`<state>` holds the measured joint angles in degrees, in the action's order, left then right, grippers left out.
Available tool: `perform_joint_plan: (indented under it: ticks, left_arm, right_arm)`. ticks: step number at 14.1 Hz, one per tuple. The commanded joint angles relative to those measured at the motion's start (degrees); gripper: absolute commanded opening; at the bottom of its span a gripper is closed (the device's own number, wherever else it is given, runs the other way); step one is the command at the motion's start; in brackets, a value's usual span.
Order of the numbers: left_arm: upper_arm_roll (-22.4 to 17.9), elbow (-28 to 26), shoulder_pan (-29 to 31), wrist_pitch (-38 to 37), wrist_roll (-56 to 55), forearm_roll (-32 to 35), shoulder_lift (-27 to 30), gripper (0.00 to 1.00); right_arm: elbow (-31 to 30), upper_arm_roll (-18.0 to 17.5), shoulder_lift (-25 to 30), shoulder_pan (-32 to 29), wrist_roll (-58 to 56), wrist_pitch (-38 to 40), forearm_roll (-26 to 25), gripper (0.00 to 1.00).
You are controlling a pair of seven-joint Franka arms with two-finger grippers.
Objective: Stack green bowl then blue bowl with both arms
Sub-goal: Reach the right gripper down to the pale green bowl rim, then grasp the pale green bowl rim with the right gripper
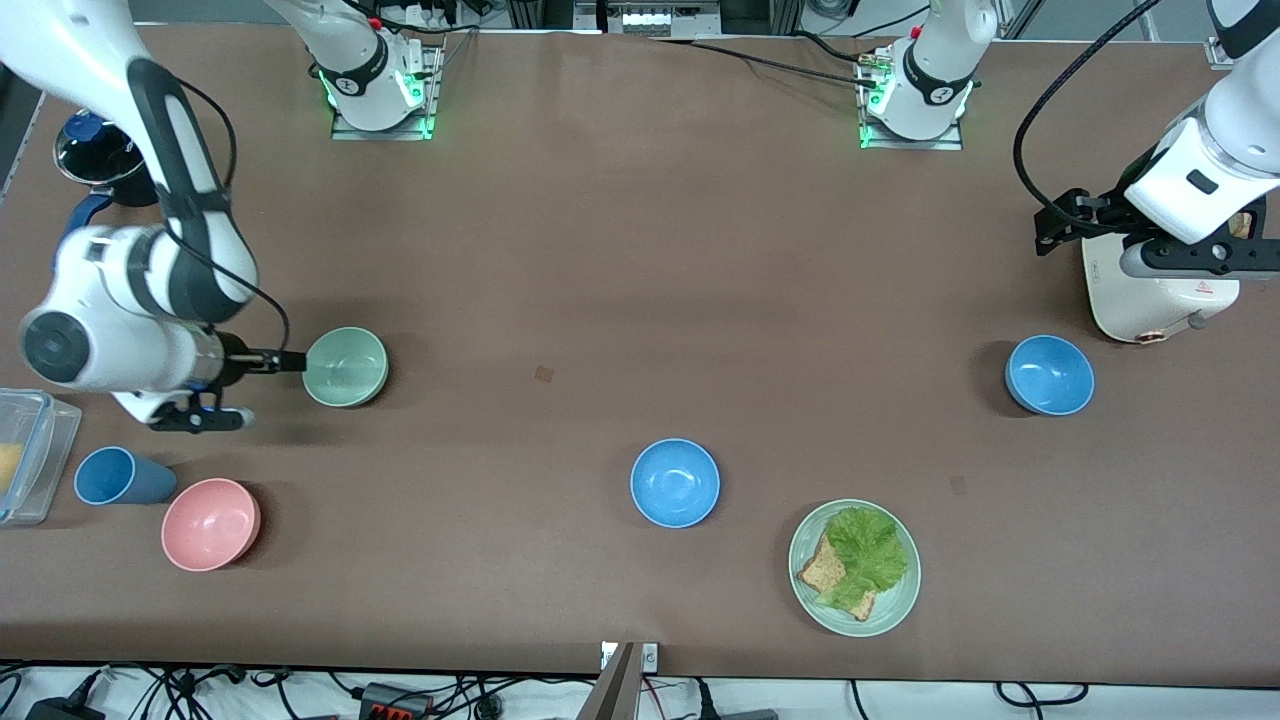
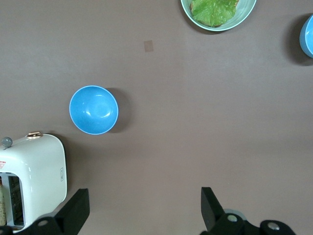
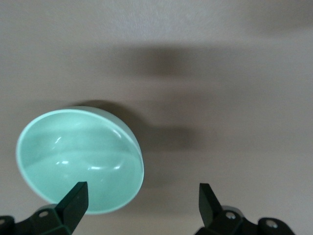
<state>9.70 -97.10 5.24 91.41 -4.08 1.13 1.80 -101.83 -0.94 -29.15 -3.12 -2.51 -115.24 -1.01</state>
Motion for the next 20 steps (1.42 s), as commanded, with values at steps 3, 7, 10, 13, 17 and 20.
perform_joint_plan:
  ticks: [3, 7, 10, 13, 17, 20]
  left_arm:
    - [-0.39, 1.30, -0.05, -0.97, 0.30, -1.57, -0.57, 1.00]
    - [-0.39, 1.30, -0.05, -0.97, 0.30, -1.57, -0.57, 1.00]
    - [-0.48, 1.30, 0.21, -1.06, 0.30, -1.57, -0.57, 1.00]
    - [-0.39, 1.30, 0.21, -1.06, 0.22, -1.57, -0.57, 1.00]
    - [-0.48, 1.30, 0.21, -1.06, 0.30, -1.57, -0.57, 1.00]
    - [-0.48, 1.30, 0.30, -0.89, 0.30, -1.48, -0.57, 1.00]
  right_arm:
    - [0.85, -0.38, -3.89, 0.49, 0.05, -0.25, -0.22, 0.83]
    - [0.85, -0.47, -5.04, 0.49, -0.65, 0.10, -0.13, 0.25]
    - [1.11, -0.47, -5.21, 1.19, -0.74, 0.01, 0.04, 0.00]
    - [1.81, -2.22, -5.13, 1.63, -0.21, 0.01, 0.39, 0.00]
    - [3.31, -9.32, -4.25, 1.81, 0.23, 0.45, 2.50, 0.00]
    - [4.80, -18.10, -4.34, 2.77, 7.22, 0.89, 2.42, 0.00]
